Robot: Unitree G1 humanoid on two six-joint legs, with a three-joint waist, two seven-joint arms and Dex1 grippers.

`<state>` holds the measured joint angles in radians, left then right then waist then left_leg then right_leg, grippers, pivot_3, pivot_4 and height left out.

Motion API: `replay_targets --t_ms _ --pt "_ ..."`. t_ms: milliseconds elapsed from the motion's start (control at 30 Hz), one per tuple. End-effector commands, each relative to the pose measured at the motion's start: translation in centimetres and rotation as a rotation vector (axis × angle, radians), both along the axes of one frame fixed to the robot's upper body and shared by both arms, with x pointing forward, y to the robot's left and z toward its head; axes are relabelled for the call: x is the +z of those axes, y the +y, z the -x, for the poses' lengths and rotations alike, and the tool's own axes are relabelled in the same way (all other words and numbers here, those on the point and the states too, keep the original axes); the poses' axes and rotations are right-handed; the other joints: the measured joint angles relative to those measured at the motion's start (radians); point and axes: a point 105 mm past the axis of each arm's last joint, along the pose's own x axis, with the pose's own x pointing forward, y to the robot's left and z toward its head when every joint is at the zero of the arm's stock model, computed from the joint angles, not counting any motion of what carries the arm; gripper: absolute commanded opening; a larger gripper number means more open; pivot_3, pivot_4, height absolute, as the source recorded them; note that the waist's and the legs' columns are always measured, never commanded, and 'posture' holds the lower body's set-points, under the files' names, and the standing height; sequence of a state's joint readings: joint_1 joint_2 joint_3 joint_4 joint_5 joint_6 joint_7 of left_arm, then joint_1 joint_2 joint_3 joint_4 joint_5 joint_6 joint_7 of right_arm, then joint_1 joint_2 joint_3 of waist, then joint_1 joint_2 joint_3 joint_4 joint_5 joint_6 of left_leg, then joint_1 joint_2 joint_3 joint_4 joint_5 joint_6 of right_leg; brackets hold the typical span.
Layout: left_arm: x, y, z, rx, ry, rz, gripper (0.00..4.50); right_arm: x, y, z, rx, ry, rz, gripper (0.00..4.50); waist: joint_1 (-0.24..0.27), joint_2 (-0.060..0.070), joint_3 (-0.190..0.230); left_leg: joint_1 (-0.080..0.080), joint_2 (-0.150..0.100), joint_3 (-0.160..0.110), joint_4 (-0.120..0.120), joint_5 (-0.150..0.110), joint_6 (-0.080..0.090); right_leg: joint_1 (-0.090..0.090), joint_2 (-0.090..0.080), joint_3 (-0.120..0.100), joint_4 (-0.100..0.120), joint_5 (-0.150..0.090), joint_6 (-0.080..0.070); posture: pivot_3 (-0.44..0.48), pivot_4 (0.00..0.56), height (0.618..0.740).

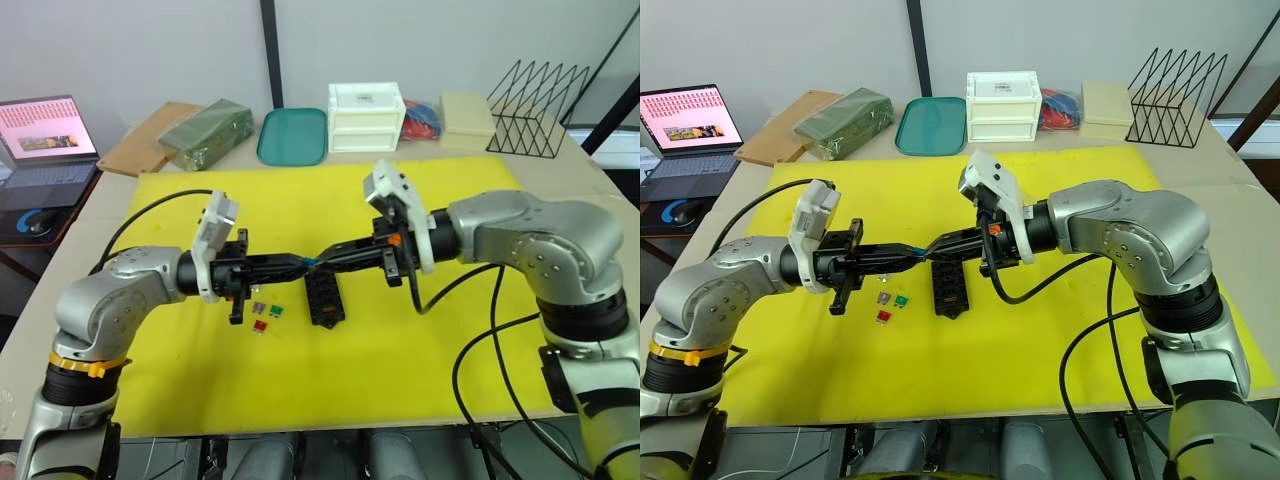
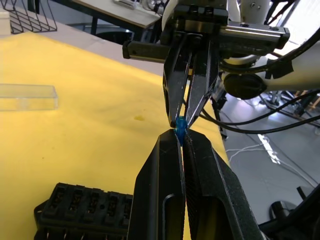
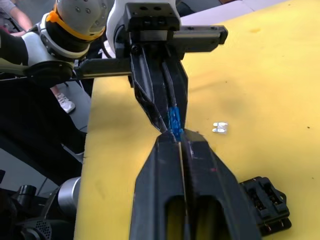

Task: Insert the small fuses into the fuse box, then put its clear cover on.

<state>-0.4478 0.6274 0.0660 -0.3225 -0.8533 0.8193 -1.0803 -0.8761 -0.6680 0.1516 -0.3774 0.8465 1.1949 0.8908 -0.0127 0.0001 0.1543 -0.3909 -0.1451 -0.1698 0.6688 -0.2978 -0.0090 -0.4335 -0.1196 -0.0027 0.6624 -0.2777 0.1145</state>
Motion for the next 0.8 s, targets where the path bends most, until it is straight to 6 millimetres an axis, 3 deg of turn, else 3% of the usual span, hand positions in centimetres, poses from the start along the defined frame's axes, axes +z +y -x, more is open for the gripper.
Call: replay_targets --t_ms 33,267,400,600,733,800 --pt "1.2 -0.5 0.1 -0.021 -0.061 0.013 0.0 0.6 0.5 0.8 0.048 -0.02 -0.017 0.03 0.0 0.0 0.0 0.0 0.0 0.0 0.0 0.0 0.0 0.0 0.0 0.0 0.0 0.0 0.0 0.0 0.15 0.74" --pt "0.8 -0.5 0.1 -0.015 -0.056 -0.015 0.0 0.5 0.6 0.8 0.051 -0.027 -0.016 0.03 0.0 0.0 0.0 0.0 0.0 0.0 0.0 0.0 0.0 0.0 0.0 0.0 0.0 0.0 0.0 0.0 0.15 0.74" --pt "-1.4 -0.2 -0.7 0.023 -0.027 -0.188 1.03 0.2 0.6 0.6 0.06 -0.079 0.028 0.0 0.0 0.0 0.0 0.0 0.0 0.0 0.0 0.0 0.0 0.0 0.0 0.0 0.0 0.0 0.0 0.0 0.15 0.74" --pt "-3.1 0.2 -0.8 0.007 -0.11 -0.328 3.03 -1.3 0.3 -0.1 0.099 -0.209 0.174 0.0 0.0 0.0 0.0 0.0 0.0 0.0 0.0 0.0 0.0 0.0 0.0 0.0 0.0 0.0 0.0 0.0 0.15 0.74" --pt "-5.7 1.1 -0.7 0.007 -0.154 -0.447 4.39 -3.6 -0.1 -1.2 0.158 -0.307 0.34 0.0 -0.003 0.0 0.0 0.0 0.0 0.0 -0.001 0.0 0.0 -0.001 0.0 0.0 0.0 0.0 0.0 0.0 0.15 0.74" --pt "-6.3 1.3 -0.8 0.01 -0.173 -0.474 4.47 -4.0 -0.1 -1.4 0.185 -0.325 0.361 0.0 -0.001 0.0 0.0 0.0 0.0 0.0 -0.001 0.0 0.0 -0.001 0.0 0.0 0.0 0.0 0.0 0.0 0.15 0.74"
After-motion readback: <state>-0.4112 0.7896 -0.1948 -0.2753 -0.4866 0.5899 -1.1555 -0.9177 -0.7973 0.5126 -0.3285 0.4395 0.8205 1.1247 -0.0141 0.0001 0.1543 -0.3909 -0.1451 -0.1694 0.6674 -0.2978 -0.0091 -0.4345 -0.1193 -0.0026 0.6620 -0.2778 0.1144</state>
